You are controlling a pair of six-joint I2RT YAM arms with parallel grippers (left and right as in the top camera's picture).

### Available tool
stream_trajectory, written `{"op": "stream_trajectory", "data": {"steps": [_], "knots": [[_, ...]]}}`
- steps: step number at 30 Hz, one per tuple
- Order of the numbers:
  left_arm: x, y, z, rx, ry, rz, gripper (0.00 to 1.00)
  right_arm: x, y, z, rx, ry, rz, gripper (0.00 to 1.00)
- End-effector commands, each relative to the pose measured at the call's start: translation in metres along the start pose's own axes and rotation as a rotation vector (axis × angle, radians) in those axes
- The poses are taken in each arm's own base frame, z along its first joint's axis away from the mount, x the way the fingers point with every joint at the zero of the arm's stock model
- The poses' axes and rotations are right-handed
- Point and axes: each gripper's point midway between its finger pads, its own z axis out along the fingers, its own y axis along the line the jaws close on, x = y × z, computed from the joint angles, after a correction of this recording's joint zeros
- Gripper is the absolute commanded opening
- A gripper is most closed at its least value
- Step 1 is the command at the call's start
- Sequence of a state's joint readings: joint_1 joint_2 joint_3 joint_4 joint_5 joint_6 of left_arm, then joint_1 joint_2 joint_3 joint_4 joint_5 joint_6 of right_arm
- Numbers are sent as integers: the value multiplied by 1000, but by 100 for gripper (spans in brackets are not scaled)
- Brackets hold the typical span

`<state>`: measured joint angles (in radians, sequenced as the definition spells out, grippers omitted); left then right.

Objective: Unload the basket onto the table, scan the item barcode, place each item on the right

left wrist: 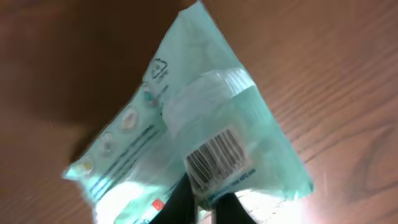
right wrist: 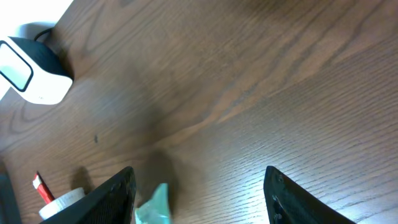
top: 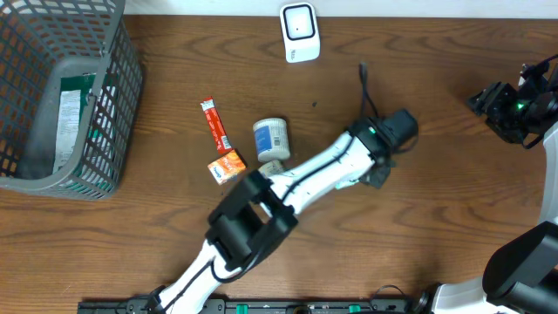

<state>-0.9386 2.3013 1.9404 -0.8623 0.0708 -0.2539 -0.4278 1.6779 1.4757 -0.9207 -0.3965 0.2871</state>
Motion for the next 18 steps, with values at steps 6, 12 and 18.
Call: {"op": "stream_trajectory", "data": {"steps": [6,12,18], "knots": [[-16,-3,-38,-12,-83,51,65,2,-2,-2,8,3,-10,64],[-46,24,-123,14,-255,-18,66,26,9,0,-18,95,-3,65],[-47,80,-159,-11,-284,-186,7,75,22,4,-6,269,-70,13]]}}
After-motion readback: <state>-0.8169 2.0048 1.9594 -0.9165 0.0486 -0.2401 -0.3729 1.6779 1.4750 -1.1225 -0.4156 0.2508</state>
